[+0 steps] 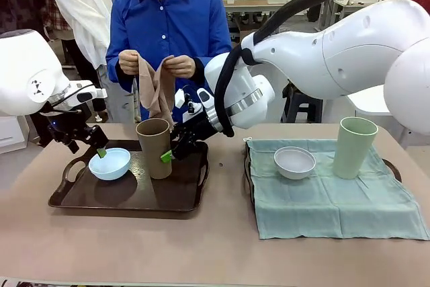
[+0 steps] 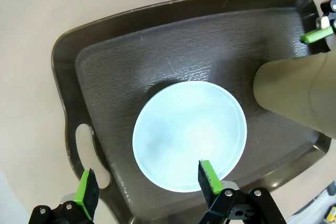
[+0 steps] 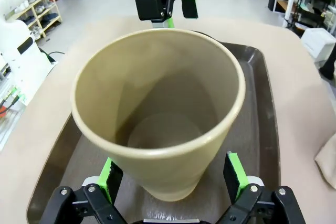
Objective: Set up a tray with a mat and arrange the tableware.
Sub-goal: Pick up the Picnic Bowl and Reusable plastic cup from the Handle tray in front of the human's position and hold them in the air, then place the Picnic Bowl and Reusable plastic cup back onto the Handle tray in front of the human's position.
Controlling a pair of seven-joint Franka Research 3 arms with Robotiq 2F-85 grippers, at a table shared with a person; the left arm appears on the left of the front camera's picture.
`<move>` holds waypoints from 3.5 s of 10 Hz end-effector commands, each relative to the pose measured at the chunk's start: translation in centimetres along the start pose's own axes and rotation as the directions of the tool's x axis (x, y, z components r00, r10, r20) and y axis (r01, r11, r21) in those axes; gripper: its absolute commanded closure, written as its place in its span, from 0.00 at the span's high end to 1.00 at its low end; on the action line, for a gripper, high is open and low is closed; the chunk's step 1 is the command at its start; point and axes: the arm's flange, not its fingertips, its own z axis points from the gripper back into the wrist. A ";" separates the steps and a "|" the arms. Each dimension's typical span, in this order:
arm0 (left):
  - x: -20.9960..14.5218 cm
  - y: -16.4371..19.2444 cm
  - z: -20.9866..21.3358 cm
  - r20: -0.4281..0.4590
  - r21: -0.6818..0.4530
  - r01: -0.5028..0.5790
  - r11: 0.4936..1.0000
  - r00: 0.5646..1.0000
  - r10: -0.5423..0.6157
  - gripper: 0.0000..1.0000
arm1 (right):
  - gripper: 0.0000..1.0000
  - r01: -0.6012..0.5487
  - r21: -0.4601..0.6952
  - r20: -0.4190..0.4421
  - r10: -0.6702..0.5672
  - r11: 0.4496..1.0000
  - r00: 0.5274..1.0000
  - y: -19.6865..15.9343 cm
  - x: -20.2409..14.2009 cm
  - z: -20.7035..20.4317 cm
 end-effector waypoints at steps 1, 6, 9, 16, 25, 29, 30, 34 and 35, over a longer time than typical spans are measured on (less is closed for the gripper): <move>1.3 -0.2 -0.9 -0.030 -0.014 -0.028 1.000 0.999 0.028 1.00 | 1.00 0.003 0.026 -0.003 -0.003 1.000 1.000 -0.4 0.6 -0.8; 2.6 0.7 -3.7 -0.088 -0.024 -0.096 0.995 0.992 0.093 1.00 | 1.00 -0.048 0.055 0.010 0.048 0.997 0.999 -0.5 0.7 -1.9; 2.4 1.0 -4.5 -0.093 -0.025 -0.134 0.991 0.987 0.131 0.18 | 0.12 -0.077 0.075 0.008 0.077 0.994 0.997 -0.3 0.3 -2.0; 2.1 0.8 -3.1 -0.085 0.003 -0.120 0.993 0.989 0.120 0.00 | 0.23 -0.092 0.065 0.007 0.092 0.994 0.996 0.0 0.8 -1.2; -1.4 -2.5 19.1 0.153 0.007 -0.088 0.996 0.985 0.086 0.01 | 0.23 -0.239 -0.029 -0.059 0.237 0.970 0.970 10.9 19.6 6.8; -2.1 -2.4 20.5 0.124 0.014 -0.100 0.995 0.987 0.098 0.01 | 0.23 -0.261 -0.020 -0.035 0.261 0.965 0.965 12.0 22.7 7.7; -2.2 -2.7 22.6 0.196 0.003 -0.068 0.998 0.978 0.066 0.01 | 0.23 -0.261 -0.020 -0.035 0.261 0.965 0.965 12.0 22.7 7.7; -2.2 -2.7 22.6 0.196 0.003 -0.068 0.998 0.978 0.066 0.01 | 0.23 -0.261 -0.020 -0.035 0.261 0.965 0.965 12.0 22.7 7.7; -2.2 -2.7 22.6 0.196 0.003 -0.068 0.998 0.978 0.066 0.01 | 0.23 -0.261 -0.020 -0.035 0.261 0.965 0.965 12.0 22.7 7.7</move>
